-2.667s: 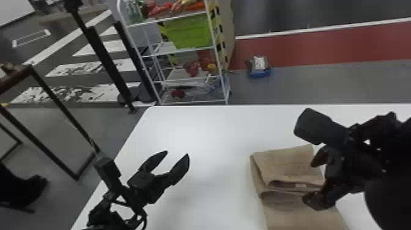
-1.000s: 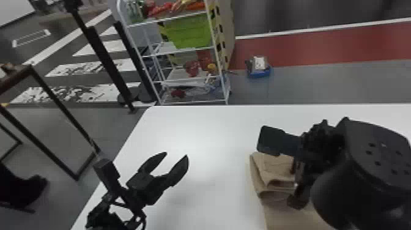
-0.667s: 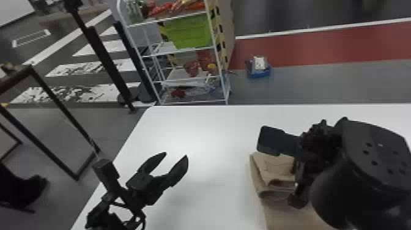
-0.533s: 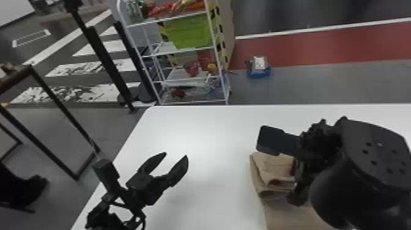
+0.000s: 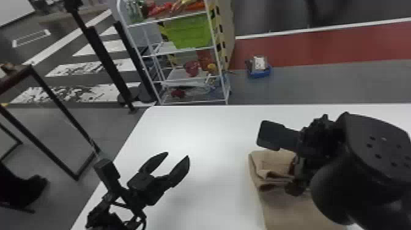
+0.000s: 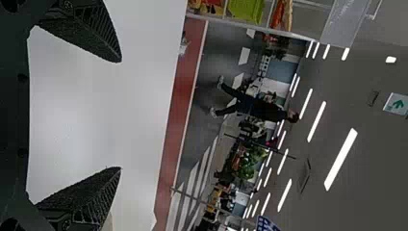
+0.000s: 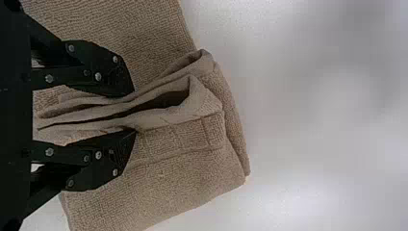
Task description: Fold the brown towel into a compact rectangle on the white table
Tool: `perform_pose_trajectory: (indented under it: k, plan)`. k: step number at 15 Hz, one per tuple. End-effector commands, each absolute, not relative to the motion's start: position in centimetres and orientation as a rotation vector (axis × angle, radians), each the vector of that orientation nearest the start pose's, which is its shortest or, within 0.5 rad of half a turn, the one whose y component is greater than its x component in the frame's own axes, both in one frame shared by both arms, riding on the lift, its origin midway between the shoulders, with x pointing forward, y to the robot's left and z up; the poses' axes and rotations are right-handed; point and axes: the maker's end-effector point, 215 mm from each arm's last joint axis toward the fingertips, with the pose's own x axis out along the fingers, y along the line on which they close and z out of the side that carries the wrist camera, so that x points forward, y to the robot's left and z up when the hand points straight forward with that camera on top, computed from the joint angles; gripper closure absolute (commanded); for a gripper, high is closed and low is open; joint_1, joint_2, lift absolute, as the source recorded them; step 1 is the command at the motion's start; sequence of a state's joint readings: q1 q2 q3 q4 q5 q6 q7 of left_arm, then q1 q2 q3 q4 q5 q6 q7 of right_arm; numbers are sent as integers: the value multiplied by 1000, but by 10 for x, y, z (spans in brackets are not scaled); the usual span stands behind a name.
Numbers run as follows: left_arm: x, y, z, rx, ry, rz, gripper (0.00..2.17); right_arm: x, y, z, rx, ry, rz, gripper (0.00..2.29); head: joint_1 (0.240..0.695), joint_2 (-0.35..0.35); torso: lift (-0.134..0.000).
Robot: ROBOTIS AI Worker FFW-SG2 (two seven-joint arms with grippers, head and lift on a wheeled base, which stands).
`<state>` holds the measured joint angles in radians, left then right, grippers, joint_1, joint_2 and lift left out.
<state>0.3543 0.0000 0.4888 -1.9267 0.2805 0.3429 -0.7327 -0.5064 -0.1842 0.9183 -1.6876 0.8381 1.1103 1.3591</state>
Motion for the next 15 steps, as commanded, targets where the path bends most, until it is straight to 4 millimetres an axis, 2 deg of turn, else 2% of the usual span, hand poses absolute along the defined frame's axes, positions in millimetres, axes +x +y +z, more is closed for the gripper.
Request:
perform_pose_trajectory:
  k: [1, 2, 3, 5, 8, 10, 13, 14, 15]
  plan:
    - [432, 320, -377, -270, 180, -349, 80, 459, 3, -418, -925, 913, 1126, 772, 695, 350, -124]
    - [430, 313, -375, -273, 174, -384, 80, 461, 2, -417, -921, 910, 1125, 809, 695, 350, -124]
    - [427, 305, -372, -277, 170, -421, 80, 465, -1, -415, -913, 910, 1118, 940, 695, 350, -124]
    - [427, 284, -376, -280, 180, -463, 80, 465, -2, -418, -915, 916, 1118, 940, 695, 350, -124]
    - [428, 280, -375, -277, 180, -471, 80, 461, -3, -423, -912, 925, 1122, 940, 695, 345, -124]
    - [427, 277, -372, -272, 176, -486, 83, 464, 1, -415, -902, 904, 1131, 1028, 695, 338, -124]
    - [420, 262, -374, -282, 189, -548, 100, 476, 3, -396, -873, 853, 1136, 1035, 695, 333, -124]
    - [420, 257, -376, -283, 194, -560, 100, 477, 2, -394, -866, 849, 1139, 1301, 695, 330, -124]
    - [419, 250, -378, -285, 199, -581, 103, 477, 1, -396, -858, 853, 1138, 1474, 695, 322, -124]
